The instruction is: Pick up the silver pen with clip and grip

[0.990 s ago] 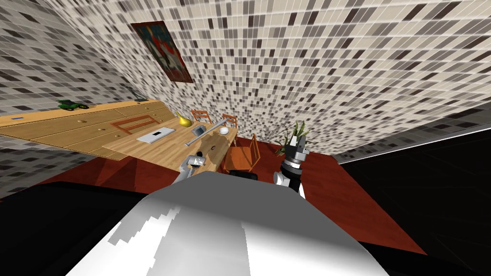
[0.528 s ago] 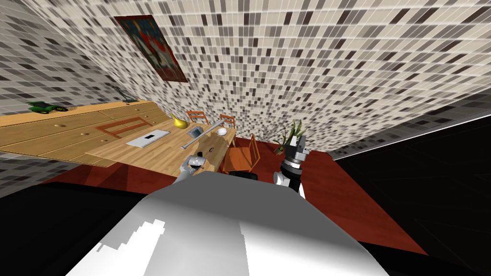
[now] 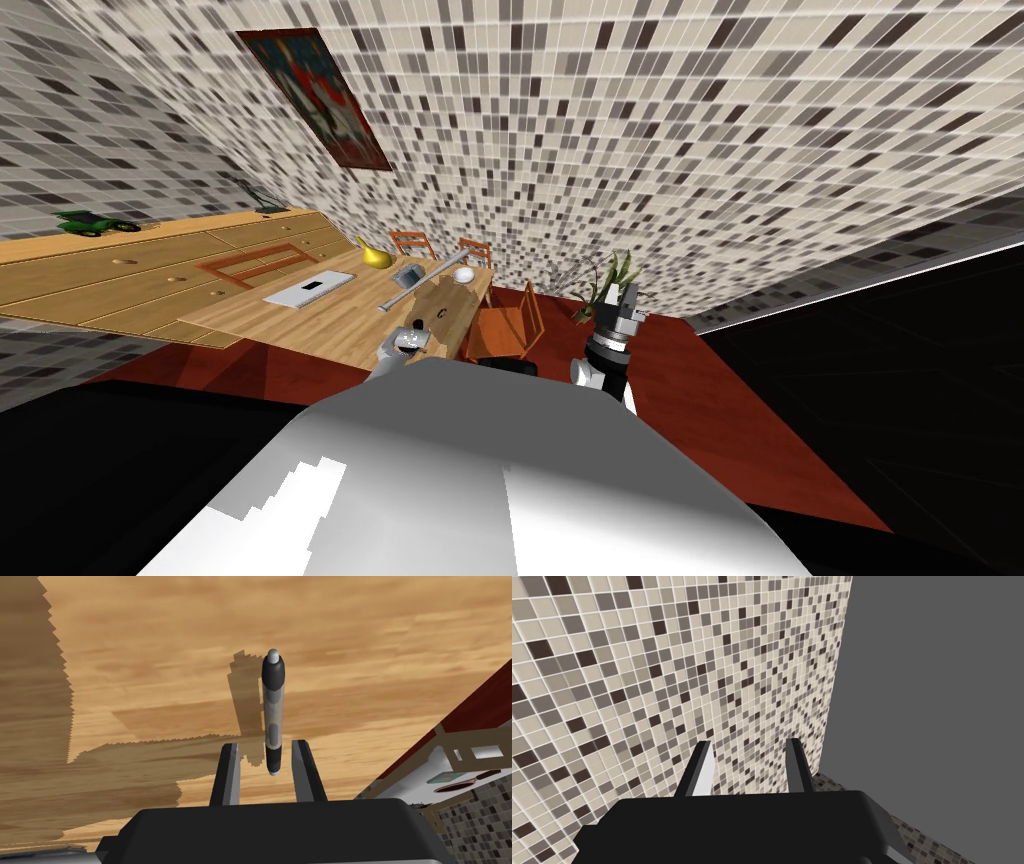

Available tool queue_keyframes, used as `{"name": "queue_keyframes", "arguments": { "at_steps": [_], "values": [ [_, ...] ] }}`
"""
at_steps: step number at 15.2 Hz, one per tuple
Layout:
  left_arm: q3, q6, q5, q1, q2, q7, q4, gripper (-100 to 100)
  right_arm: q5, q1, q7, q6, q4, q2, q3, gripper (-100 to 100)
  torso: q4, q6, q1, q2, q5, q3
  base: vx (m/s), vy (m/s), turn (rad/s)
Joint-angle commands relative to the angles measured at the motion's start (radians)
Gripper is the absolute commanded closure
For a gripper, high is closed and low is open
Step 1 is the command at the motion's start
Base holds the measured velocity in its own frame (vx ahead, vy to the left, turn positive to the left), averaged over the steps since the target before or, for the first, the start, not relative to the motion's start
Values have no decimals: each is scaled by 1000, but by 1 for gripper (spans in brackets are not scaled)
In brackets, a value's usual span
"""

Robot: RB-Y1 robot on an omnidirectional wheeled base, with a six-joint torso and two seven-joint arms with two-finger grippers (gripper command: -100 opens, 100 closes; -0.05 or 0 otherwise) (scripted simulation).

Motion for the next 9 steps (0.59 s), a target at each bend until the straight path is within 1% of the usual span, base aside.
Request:
{"name": "queue_keyframes", "arguments": {
  "at_steps": [1,3,4,5,8,9],
  "values": [
    [0,0,0,0,0,0,0,100,0,0,0,0,0,0,0,0,0,0,0,0,0,0,-4,3,26],
    [1,1,0,1,0,0,0,100,0,0,0,0,0,0,0,0,0,1,1,-1,1,-1,0,0,0],
    [3,32,6,5,2,-8,-35,100,0,0,0,0,0,0,0,0,0,1,1,-1,1,-1,-7,-16,-10],
    [3,32,6,5,2,-8,-35,100,0,0,0,0,0,0,0,0,0,2,1,-2,1,-1,-8,-27,-17],
    [8,74,13,11,5,-18,-81,100,0,0,0,0,0,0,0,0,0,2,-1,-1,1,-1,-9,-32,-5],
    [6,56,10,10,3,-13,-66,100,0,0,0,0,0,0,0,0,0,2,-1,-1,1,-1,-5,-18,-1]
  ]
}}
